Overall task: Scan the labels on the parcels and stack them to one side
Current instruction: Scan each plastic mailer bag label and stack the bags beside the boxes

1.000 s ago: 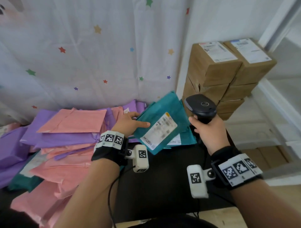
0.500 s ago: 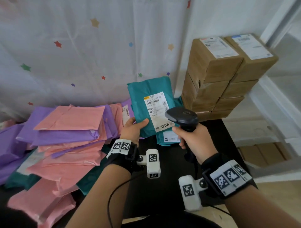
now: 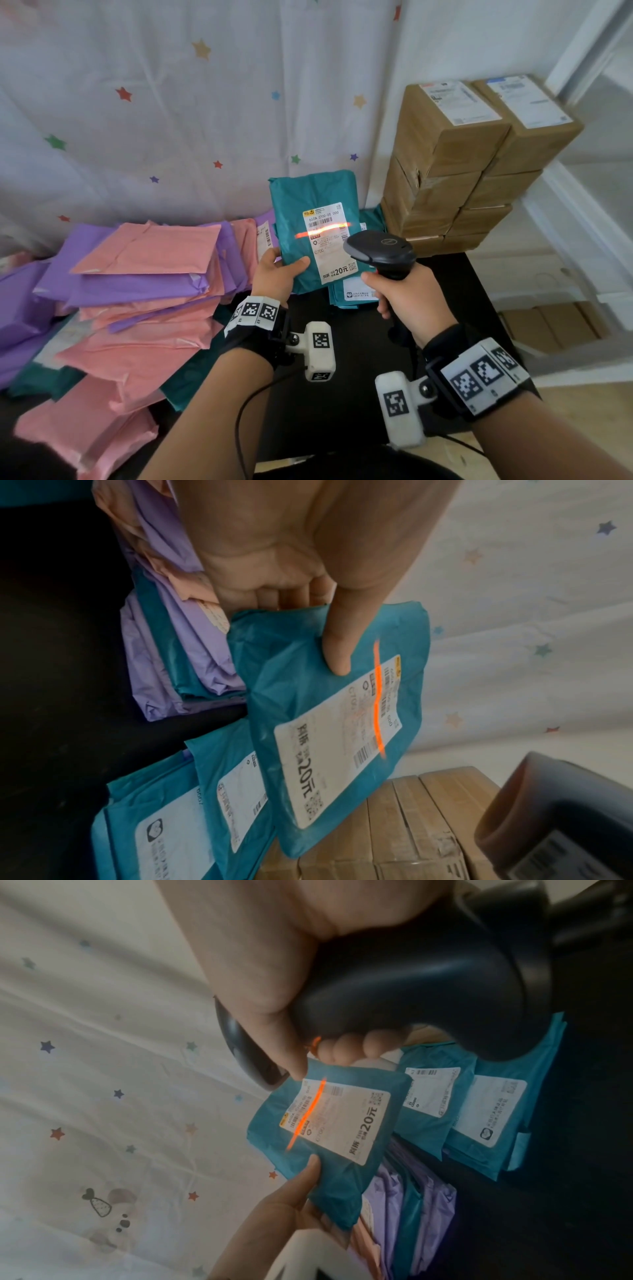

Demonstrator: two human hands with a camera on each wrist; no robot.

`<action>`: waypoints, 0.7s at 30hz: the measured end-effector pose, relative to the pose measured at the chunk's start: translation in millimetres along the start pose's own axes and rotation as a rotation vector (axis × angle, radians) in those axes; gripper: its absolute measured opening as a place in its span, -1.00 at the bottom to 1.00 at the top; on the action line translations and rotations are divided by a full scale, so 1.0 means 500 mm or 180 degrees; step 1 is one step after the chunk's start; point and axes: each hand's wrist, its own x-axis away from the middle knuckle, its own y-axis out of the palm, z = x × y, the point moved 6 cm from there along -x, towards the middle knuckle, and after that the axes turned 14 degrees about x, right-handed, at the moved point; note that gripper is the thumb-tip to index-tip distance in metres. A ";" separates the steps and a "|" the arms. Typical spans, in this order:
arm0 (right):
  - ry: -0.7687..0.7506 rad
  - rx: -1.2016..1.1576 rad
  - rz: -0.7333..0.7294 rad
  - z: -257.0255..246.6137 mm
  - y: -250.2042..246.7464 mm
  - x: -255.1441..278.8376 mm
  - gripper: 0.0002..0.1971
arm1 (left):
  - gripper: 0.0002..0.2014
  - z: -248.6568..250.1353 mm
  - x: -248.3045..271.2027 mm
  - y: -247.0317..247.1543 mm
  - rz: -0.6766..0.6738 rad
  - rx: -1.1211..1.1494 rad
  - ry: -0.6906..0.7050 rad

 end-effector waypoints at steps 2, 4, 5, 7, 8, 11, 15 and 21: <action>0.0009 0.0005 0.0006 0.000 -0.001 -0.002 -0.79 | -0.62 0.001 0.000 0.000 0.0013 -0.0027 -0.0020; 0.0010 -0.0003 0.0011 0.000 -0.002 -0.004 -0.81 | -0.57 0.001 -0.003 -0.002 0.0050 -0.0058 -0.0024; 0.0001 -0.0011 0.0015 0.001 -0.003 -0.006 -0.82 | -0.56 0.001 -0.006 -0.002 0.0067 -0.0088 -0.0022; -0.0002 -0.0001 0.0023 0.002 -0.004 -0.009 -0.83 | -0.54 0.001 -0.010 -0.002 0.0084 -0.0167 -0.0023; 0.0009 0.0016 0.0029 0.002 -0.005 -0.011 -0.84 | -0.53 0.000 -0.012 -0.001 0.0087 -0.0207 -0.0024; 0.0032 -0.0001 0.0051 0.004 -0.006 -0.019 -0.85 | -0.51 -0.001 -0.017 0.005 0.0097 -0.0235 -0.0038; 0.0087 -0.0046 0.0060 0.012 -0.007 -0.034 -0.83 | -0.53 -0.012 -0.034 0.011 0.0133 -0.0276 -0.0095; 0.0070 0.0001 0.0081 0.030 -0.019 -0.061 -0.75 | -0.58 -0.025 -0.066 0.035 0.0149 -0.0426 -0.0187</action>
